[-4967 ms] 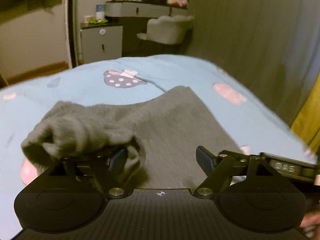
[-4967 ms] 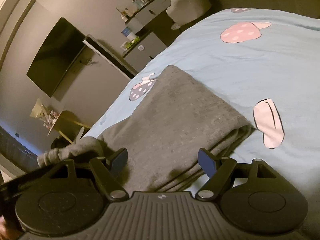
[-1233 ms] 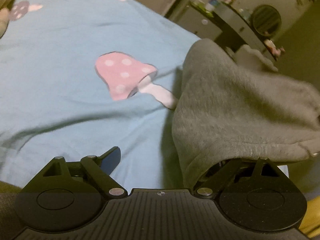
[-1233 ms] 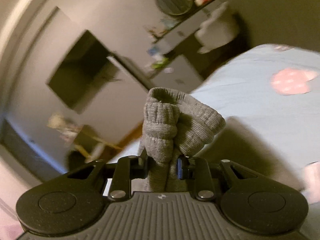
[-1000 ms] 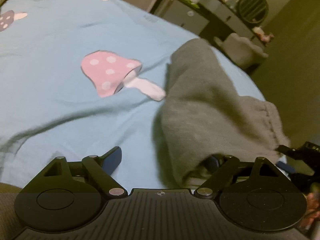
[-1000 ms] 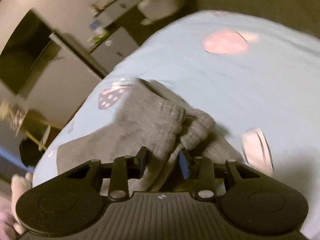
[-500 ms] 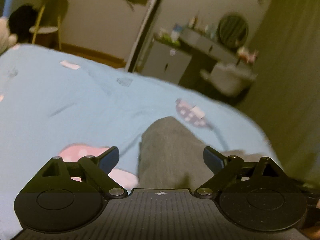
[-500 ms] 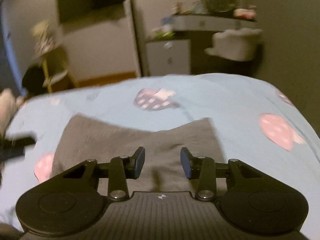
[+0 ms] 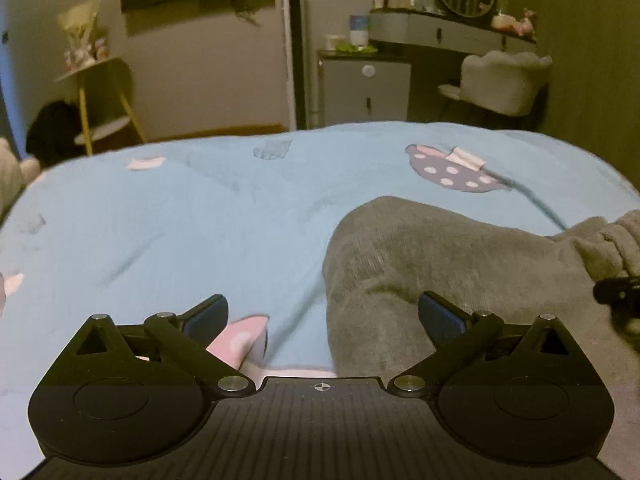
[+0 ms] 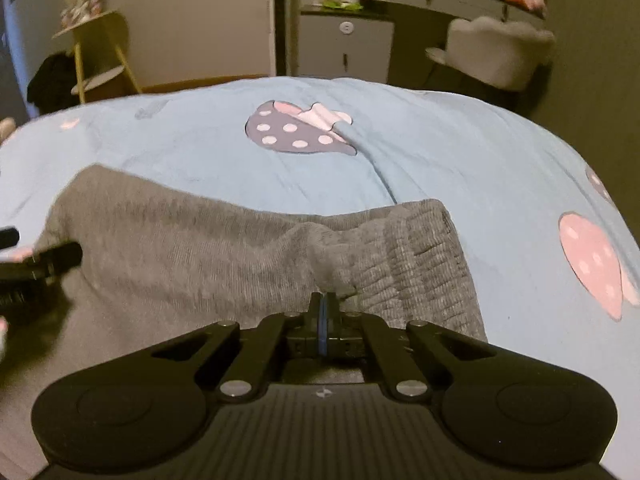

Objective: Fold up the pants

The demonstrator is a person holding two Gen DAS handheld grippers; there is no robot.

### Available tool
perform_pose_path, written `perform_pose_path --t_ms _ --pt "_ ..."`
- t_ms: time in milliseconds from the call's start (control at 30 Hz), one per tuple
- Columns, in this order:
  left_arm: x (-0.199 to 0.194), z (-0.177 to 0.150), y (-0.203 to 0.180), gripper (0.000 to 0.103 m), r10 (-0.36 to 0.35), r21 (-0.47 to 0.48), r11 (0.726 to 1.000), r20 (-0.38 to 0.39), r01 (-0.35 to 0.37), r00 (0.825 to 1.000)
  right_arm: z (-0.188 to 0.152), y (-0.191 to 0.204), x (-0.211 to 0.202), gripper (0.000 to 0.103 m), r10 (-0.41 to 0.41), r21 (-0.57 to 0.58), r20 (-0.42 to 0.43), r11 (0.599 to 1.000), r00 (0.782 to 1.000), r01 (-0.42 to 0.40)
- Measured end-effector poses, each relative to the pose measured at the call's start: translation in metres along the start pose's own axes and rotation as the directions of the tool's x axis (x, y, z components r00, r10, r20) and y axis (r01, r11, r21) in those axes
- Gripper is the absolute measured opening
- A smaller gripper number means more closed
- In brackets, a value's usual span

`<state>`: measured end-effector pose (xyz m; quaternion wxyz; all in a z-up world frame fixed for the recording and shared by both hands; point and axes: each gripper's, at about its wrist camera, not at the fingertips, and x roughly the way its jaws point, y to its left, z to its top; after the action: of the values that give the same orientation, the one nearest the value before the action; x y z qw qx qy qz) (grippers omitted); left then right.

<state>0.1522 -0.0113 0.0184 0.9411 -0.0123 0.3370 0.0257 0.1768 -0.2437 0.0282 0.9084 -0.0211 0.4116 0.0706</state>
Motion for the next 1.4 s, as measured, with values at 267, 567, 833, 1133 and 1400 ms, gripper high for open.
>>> perform_pose_path --t_ms 267,567,833,1133,1400 --pt "-0.052 -0.049 0.047 0.103 -0.242 -0.323 0.925 -0.091 0.201 0.966 -0.071 -0.028 -0.072 0.022 0.109 0.144 0.017 0.983 0.994 -0.11" --pt "-0.064 -0.074 0.024 0.103 -0.269 -0.239 0.945 -0.191 0.221 0.944 -0.092 -0.061 -0.106 0.065 0.075 0.389 0.071 0.916 0.995 -0.097" --pt "-0.06 -0.085 0.033 0.103 -0.307 -0.33 0.916 -0.205 0.23 0.929 -0.115 -0.115 -0.083 0.064 0.183 0.727 0.092 0.66 0.979 -0.192" --pt "-0.059 -0.086 0.034 0.103 -0.31 -0.338 0.913 -0.213 0.228 0.927 -0.107 -0.098 -0.071 0.039 0.147 0.719 0.111 0.67 0.983 -0.182" --pt "-0.058 -0.083 0.033 0.103 -0.299 -0.317 0.923 -0.226 0.22 0.927 -0.11 -0.087 -0.078 0.034 0.069 0.618 0.072 0.78 0.995 -0.099"
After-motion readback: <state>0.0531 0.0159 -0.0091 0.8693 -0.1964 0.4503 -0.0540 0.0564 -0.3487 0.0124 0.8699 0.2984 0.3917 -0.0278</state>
